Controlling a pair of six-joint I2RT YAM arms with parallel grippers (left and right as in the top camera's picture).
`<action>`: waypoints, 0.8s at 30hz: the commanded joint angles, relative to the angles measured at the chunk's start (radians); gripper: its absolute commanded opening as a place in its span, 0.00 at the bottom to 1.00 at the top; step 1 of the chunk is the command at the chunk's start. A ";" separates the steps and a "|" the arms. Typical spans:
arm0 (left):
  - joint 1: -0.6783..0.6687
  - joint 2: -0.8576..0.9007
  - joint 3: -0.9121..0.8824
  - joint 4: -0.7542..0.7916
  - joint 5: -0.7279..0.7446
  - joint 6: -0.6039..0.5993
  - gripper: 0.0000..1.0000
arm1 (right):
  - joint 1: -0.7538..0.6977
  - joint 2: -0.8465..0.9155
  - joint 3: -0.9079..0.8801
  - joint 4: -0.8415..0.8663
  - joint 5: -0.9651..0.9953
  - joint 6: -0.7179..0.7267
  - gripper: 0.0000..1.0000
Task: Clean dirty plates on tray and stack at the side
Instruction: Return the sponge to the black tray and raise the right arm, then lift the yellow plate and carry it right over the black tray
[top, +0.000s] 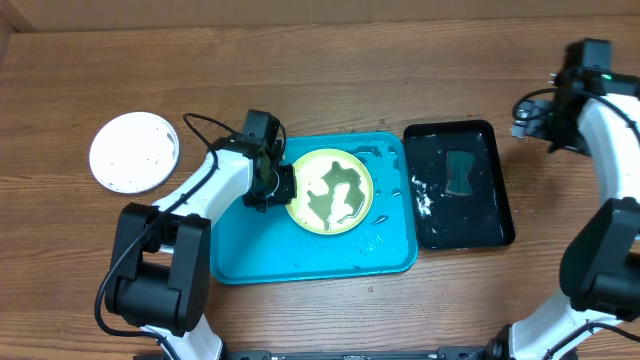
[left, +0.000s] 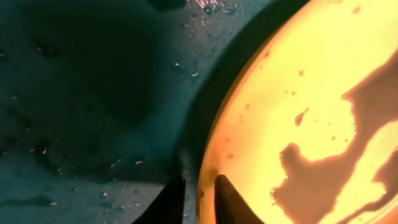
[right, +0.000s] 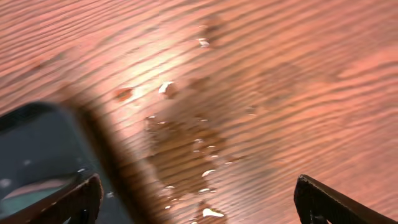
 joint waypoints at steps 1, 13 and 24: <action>-0.011 -0.002 -0.020 0.013 -0.024 -0.018 0.07 | -0.029 -0.002 0.010 0.005 0.003 0.003 1.00; -0.008 -0.004 0.208 -0.166 -0.045 -0.017 0.04 | -0.053 -0.002 0.010 0.005 0.003 0.003 1.00; -0.064 -0.004 0.455 -0.248 -0.056 -0.018 0.04 | -0.053 -0.002 0.011 0.005 0.003 0.003 1.00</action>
